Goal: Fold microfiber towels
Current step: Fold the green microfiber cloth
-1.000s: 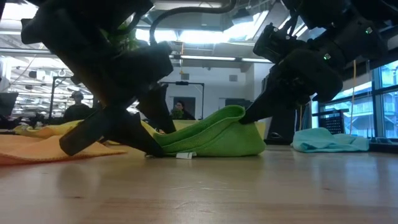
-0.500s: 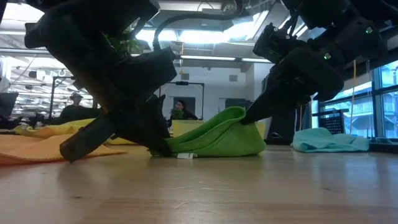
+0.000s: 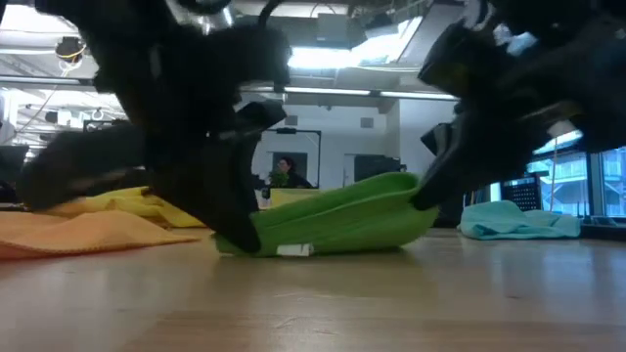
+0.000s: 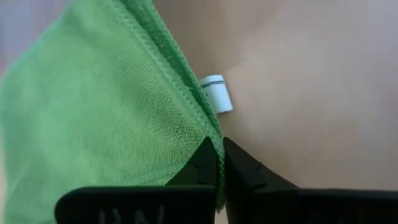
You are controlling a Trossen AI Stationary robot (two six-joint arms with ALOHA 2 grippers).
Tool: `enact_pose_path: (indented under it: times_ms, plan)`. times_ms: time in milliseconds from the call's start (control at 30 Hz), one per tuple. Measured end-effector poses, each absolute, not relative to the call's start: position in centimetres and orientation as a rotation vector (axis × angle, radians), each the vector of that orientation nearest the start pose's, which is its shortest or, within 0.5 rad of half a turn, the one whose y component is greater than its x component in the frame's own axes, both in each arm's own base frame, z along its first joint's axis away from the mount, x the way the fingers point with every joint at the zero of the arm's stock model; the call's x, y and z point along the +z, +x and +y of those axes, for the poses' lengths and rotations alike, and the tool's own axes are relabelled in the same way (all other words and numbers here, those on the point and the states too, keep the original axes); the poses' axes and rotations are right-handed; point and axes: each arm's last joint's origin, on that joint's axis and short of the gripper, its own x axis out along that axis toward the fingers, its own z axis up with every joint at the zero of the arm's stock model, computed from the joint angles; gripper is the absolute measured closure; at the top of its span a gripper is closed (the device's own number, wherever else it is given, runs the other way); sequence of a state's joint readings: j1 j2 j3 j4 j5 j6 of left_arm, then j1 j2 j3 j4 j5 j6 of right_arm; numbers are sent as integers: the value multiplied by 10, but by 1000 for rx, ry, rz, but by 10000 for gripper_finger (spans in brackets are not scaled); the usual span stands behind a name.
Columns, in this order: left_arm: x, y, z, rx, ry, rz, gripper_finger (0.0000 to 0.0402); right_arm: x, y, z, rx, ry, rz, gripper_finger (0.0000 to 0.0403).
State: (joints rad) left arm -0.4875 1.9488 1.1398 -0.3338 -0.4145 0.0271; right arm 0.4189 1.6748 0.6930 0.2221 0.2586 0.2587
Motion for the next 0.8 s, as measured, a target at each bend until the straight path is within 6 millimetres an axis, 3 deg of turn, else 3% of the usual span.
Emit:
enact_pose_path:
  times_ms: [167,333,567,800]
  plan:
    - [142,335,-183,-173,465,991,401,132,275,132,110,17,712,402]
    - [160,336,-187,-205,448,981,401,133,274,134,105,40,697,402]
    - [180,341,-168,-235,391,969,401,138,283,127,58,53,670,402]
    - [169,347,-140,-267,333,1014,401,137,289,108,-36,75,674,402]
